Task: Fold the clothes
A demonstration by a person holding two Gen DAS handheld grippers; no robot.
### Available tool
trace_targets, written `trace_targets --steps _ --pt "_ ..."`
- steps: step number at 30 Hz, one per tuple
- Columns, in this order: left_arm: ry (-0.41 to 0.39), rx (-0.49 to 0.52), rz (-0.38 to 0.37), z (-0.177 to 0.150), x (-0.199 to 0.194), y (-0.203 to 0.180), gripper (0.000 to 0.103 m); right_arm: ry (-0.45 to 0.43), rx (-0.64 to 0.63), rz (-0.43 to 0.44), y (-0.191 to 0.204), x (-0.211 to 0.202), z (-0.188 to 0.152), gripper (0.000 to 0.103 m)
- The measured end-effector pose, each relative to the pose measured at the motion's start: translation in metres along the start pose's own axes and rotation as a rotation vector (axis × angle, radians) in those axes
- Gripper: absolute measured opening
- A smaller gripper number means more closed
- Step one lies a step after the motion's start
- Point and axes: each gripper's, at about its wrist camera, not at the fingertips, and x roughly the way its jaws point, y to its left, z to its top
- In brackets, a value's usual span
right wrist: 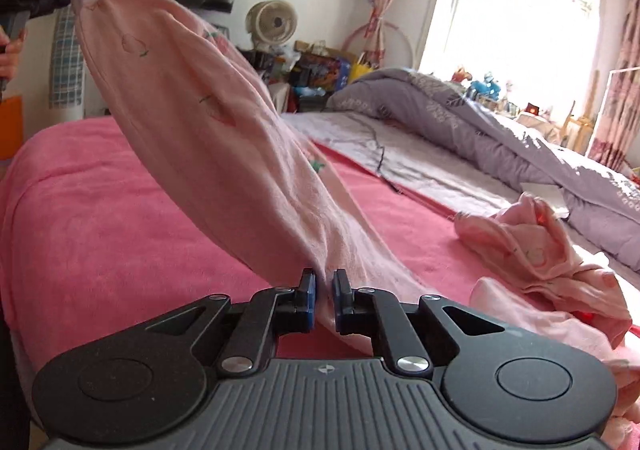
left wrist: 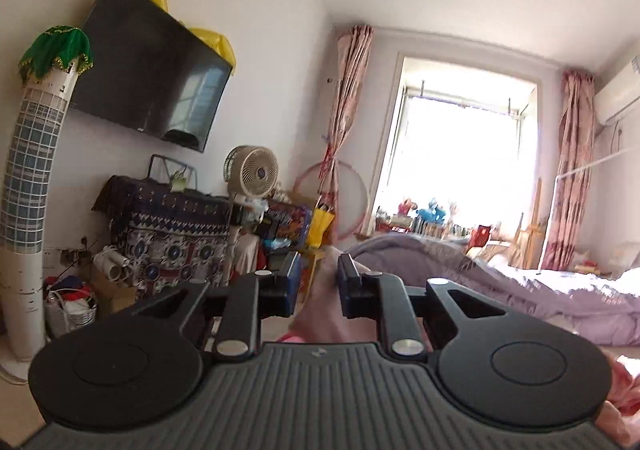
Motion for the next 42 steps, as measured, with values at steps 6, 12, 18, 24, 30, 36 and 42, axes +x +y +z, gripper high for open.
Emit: trace_targets --steps 6,12,18,24,30,36,42 --pt "0.287 -0.125 0.200 -0.065 0.022 0.072 0.023 0.053 -0.078 0.033 0.016 0.003 -0.013 0.017" --pt "0.330 -0.202 0.119 -0.064 0.028 0.093 0.019 -0.059 -0.022 0.115 0.002 -0.011 0.017 0.056" --pt "0.372 -0.043 -0.074 -0.057 0.030 0.047 0.055 0.100 0.033 0.085 -0.013 0.065 0.060 0.061" --pt "0.382 0.203 -0.139 -0.070 0.025 -0.002 0.072 0.188 0.113 0.144 -0.001 0.111 0.049 0.037" --pt "0.385 0.274 -0.109 -0.083 0.026 -0.019 0.074 0.100 0.177 0.102 -0.008 0.092 0.058 0.005" --pt "0.387 0.218 -0.053 -0.080 0.028 -0.002 0.083 0.002 0.278 0.030 -0.040 0.080 0.079 0.003" --pt "0.404 0.110 -0.012 -0.075 0.033 0.030 0.088 0.125 0.302 0.152 -0.047 0.097 0.072 0.035"
